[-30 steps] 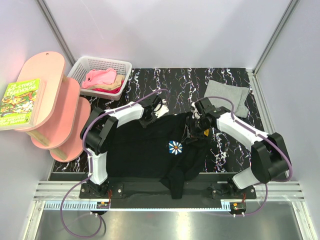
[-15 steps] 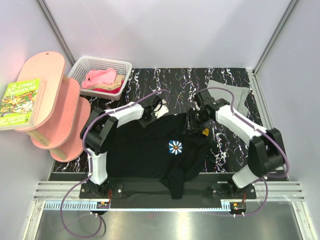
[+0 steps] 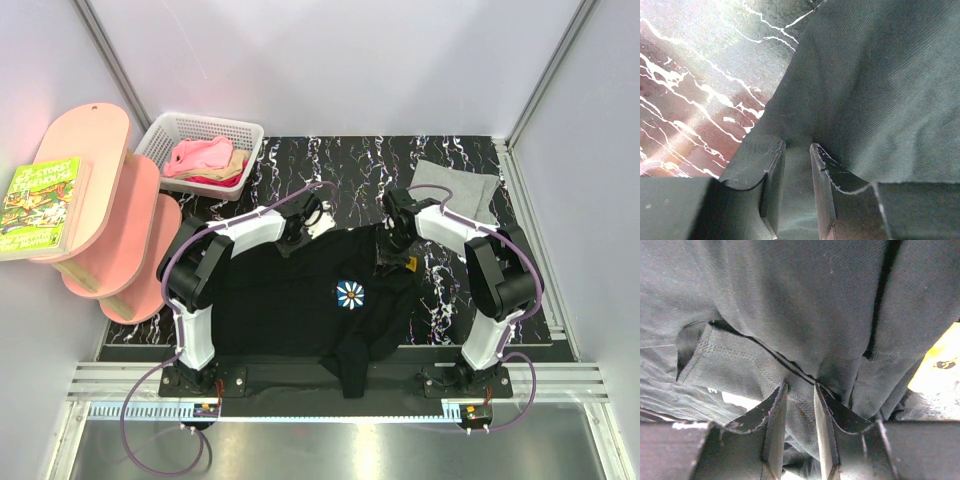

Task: Fold and stack the t-shirts
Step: Fold the tshirt

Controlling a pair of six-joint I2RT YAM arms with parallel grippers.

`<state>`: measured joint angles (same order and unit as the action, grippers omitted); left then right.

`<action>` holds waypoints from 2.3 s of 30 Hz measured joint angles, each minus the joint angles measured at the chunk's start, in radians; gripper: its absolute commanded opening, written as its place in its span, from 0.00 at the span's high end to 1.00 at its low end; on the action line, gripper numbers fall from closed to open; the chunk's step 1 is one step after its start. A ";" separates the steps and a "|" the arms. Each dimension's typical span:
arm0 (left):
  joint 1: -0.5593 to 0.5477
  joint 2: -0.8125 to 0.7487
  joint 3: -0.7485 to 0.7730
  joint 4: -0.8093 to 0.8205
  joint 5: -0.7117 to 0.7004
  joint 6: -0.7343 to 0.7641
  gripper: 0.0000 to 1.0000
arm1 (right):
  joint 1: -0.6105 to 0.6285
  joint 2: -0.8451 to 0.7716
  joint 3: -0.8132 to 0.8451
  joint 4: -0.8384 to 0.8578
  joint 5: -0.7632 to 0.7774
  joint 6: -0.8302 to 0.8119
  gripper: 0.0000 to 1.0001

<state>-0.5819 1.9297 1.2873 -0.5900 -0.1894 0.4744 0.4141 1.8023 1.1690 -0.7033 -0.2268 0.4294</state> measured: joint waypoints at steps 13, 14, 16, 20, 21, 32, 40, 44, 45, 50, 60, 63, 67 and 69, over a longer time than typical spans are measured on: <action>0.000 0.000 0.000 0.001 -0.003 0.000 0.68 | 0.017 -0.241 -0.167 0.044 -0.152 0.071 0.63; 0.000 0.000 0.000 0.001 -0.003 0.000 0.68 | 0.021 -0.275 -0.187 0.055 -0.163 0.082 0.63; 0.000 0.000 0.000 0.001 -0.003 0.000 0.68 | 0.028 -0.337 -0.231 0.061 -0.188 0.103 0.63; 0.000 0.000 0.000 0.001 -0.006 0.001 0.69 | 0.034 -0.426 -0.328 0.072 -0.214 0.145 0.58; 0.000 0.000 0.000 0.001 -0.007 0.002 0.69 | 0.035 -0.441 -0.349 0.071 -0.212 0.153 0.54; 0.000 0.000 0.000 0.001 -0.010 0.005 0.69 | 0.033 -0.372 -0.125 -0.011 -0.024 0.104 0.48; 0.000 -0.013 -0.008 0.000 -0.021 0.008 0.69 | -0.004 -0.158 -0.077 0.025 0.070 0.042 0.51; 0.000 -0.016 -0.014 0.003 -0.023 0.014 0.69 | -0.014 -0.138 -0.173 0.027 0.088 0.039 0.51; 0.000 -0.016 -0.016 0.004 -0.023 0.015 0.69 | -0.014 -0.140 -0.188 0.028 0.087 0.038 0.51; 0.000 -0.016 -0.019 0.005 -0.023 0.017 0.69 | -0.015 -0.181 -0.221 0.035 0.085 0.039 0.64; 0.000 -0.016 -0.019 0.005 -0.024 0.018 0.69 | -0.018 -0.206 -0.246 0.072 0.012 0.061 0.92; 0.000 -0.016 -0.019 0.005 -0.025 0.018 0.69 | -0.018 -0.230 -0.256 0.080 -0.023 0.072 0.92; 0.000 -0.016 -0.018 0.005 -0.024 0.017 0.69 | -0.013 -0.307 -0.267 0.080 -0.074 0.092 0.91; 0.000 -0.016 -0.018 0.005 -0.024 0.017 0.69 | -0.004 -0.350 -0.271 0.083 -0.099 0.103 0.90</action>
<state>-0.5819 1.9137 1.2690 -0.5850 -0.2138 0.4915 0.4099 1.4525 0.8982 -0.6205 -0.3256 0.5327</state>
